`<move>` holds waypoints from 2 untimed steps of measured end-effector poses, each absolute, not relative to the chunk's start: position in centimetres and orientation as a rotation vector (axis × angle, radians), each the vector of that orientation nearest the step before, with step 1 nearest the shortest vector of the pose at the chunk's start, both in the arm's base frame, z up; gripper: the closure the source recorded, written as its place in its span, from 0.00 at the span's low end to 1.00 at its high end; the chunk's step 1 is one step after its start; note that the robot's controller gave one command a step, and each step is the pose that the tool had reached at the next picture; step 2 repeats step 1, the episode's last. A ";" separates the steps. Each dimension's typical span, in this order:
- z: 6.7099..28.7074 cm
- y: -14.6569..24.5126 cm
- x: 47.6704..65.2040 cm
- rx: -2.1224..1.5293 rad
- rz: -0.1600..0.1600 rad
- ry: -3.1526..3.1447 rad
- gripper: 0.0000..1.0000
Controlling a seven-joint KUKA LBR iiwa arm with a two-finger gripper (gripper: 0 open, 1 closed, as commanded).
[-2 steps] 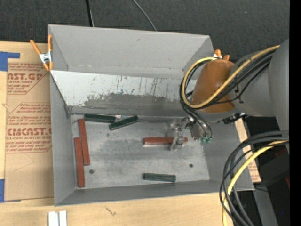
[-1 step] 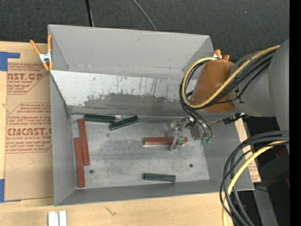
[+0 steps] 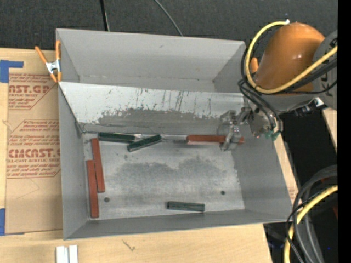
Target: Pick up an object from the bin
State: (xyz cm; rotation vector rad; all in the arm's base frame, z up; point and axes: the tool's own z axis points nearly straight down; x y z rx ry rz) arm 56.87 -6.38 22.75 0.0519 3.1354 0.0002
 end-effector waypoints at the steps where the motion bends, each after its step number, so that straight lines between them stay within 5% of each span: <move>1: 22.7 -6.4 56.8 0.052 0.000 3.137 1.00; 2: 22.7 -6.4 56.8 0.052 0.000 3.137 1.00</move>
Offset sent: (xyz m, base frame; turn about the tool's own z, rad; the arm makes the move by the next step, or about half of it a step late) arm -0.0090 -0.0160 -0.1213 -0.1723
